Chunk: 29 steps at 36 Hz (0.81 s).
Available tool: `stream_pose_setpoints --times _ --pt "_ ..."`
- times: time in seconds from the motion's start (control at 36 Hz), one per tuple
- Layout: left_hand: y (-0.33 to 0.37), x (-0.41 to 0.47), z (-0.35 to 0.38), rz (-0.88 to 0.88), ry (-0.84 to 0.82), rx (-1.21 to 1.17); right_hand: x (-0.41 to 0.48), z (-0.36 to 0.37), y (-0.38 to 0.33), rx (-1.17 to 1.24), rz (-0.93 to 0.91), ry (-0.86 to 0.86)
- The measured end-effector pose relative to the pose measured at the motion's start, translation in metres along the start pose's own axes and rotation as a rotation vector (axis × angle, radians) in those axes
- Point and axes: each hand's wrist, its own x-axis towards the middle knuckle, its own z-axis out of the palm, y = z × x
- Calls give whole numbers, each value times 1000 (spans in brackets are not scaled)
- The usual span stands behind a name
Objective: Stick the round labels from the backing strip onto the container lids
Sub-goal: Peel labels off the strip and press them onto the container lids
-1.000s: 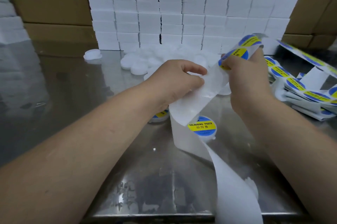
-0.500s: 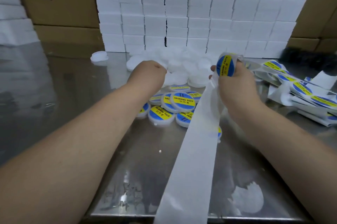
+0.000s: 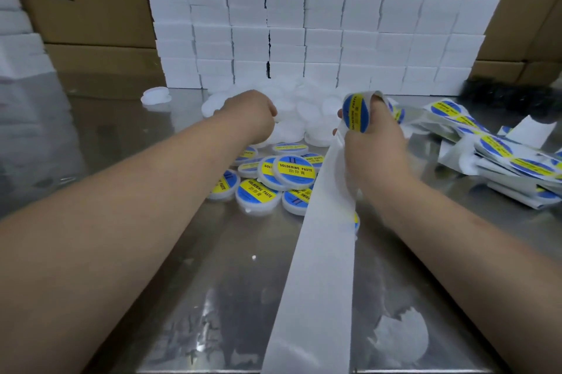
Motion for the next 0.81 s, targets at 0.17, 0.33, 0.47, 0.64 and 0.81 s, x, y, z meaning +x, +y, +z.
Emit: stream_pose_setpoints --times 0.17,0.33,0.47,0.64,0.81 --pt "-7 23 7 100 -139 135 2 5 6 -103 -2 -18" --pt "-15 35 18 131 -154 248 -3 7 0 -73 -28 -73" --pt "-22 45 20 121 27 140 -2 6 0 -70 -40 -85" --pt "-18 48 15 76 221 -21 -3 7 -6 61 49 -73" --pt "-1 39 2 -64 357 -471 -4 7 -3 -36 13 -67"
